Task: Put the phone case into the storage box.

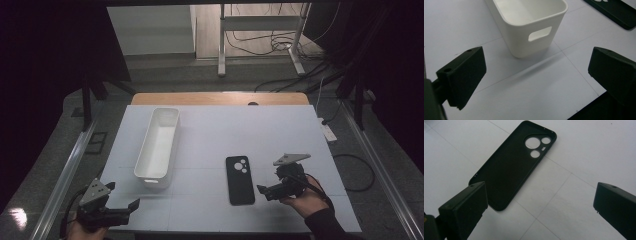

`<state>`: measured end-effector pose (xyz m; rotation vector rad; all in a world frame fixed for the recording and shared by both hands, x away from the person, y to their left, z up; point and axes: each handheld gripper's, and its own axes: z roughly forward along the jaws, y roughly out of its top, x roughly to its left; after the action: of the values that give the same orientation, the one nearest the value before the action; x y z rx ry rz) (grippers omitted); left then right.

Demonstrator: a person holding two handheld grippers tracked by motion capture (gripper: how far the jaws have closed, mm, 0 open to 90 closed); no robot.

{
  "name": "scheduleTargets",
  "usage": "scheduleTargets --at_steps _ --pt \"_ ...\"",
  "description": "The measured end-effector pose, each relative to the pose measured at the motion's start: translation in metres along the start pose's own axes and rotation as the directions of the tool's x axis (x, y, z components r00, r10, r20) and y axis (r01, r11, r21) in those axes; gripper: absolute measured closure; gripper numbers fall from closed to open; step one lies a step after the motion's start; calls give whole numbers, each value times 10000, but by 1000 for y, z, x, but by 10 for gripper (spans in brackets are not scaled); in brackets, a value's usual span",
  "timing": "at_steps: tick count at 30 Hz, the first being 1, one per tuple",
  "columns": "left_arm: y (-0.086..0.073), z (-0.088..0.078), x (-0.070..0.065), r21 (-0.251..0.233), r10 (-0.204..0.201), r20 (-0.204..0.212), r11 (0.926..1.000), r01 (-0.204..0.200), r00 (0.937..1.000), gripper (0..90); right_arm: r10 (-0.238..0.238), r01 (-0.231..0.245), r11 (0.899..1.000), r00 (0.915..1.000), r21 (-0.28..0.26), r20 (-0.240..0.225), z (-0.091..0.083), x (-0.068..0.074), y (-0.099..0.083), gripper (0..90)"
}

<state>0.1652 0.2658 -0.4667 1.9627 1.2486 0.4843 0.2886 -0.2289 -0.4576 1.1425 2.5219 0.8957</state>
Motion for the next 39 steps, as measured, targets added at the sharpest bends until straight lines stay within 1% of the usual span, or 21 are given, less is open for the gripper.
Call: scheduleTargets --at_steps 5,14,16,20,29,31,34,39 --pt "0 0 0 13 10 16 10000 -10 10000 29 -326 328 9993 9994 156 -153 6 3 5 0" --pt "0 0 0 18 32 2 10000 -33 10000 30 -570 581 9977 9978 338 -341 17 9 14 0" --pt "0 0 0 24 43 -2 10000 -43 10000 31 -715 730 9965 9967 397 -379 21 11 17 0" --pt "0 0 0 27 42 -1 10000 -42 10000 31 -775 798 9957 9958 478 -492 26 13 21 0" --pt "0 0 -1 33 52 -8 10000 -52 10000 32 -637 676 9955 9962 667 -599 37 15 28 7" --pt "0 0 0 28 47 -6 10000 -47 10000 32 -651 692 9958 9956 601 -678 39 16 29 58" --pt "0 0 -1 36 56 -9 10000 -56 10000 32 -730 782 9950 9940 626 -810 40 17 30 193" --pt "0 0 -1 23 60 6 10000 -60 10000 32 -1002 1111 9888 9890 995 -1086 43 17 32 470"
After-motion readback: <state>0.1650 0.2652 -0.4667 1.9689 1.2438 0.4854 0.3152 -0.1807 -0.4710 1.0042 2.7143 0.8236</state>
